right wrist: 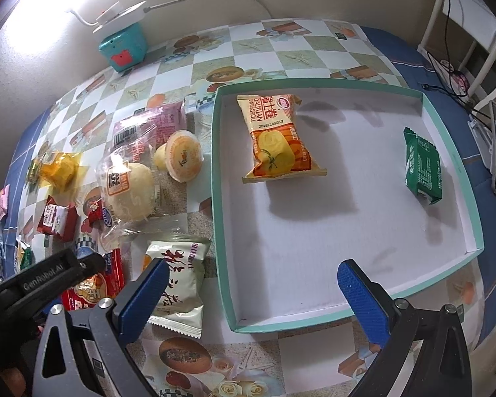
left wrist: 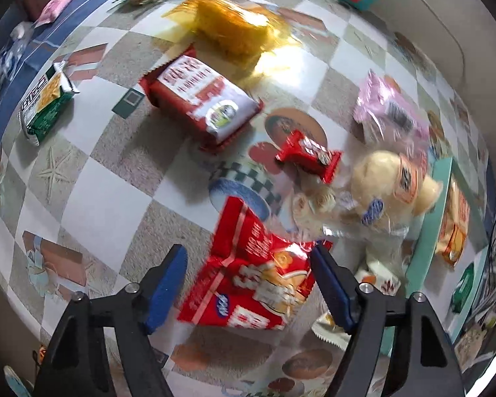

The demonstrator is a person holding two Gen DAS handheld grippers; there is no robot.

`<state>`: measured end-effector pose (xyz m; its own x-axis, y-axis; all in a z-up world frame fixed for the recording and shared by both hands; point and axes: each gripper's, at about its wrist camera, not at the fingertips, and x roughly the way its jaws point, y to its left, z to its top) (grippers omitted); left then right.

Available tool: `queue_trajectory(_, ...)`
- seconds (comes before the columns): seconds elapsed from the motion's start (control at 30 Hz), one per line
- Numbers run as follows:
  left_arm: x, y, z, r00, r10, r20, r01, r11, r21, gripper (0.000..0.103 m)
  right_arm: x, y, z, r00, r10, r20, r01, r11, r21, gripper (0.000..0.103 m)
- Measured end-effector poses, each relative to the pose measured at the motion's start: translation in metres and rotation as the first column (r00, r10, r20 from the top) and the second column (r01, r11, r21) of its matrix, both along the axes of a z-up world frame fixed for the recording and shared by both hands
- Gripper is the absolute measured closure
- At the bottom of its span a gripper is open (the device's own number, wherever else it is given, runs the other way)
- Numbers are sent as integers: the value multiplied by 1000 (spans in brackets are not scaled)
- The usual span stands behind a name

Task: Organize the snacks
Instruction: 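Grasp the white cracker bag with the right tool while the left tool grasps the red Haoshi bag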

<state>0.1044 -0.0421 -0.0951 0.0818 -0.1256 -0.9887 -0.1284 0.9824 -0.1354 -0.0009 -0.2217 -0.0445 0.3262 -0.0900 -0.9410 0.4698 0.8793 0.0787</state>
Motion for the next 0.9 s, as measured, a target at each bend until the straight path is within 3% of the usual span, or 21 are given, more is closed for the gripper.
queue_trajectory(0.33,-8,-11,-5,999,-26,-25,27,999,17,35,1,3,0,1000,9,-1,-9,1000,-6,0)
queue_trajectory(0.57,-8,15,9,1000,0,-22,0,1000,-3,40,4,16,1,999,48,19,-48,999,-3,1)
queue_trajectory(0.7,-8,29,13,1000,26,-17,-26,1000,8,42,7,30,2,995,92,48,-94,995,35,5)
queue_trajectory(0.9,-8,53,13,997,77,-31,-77,997,-6,42,12,44,1,989,125,79,-131,988,80,20)
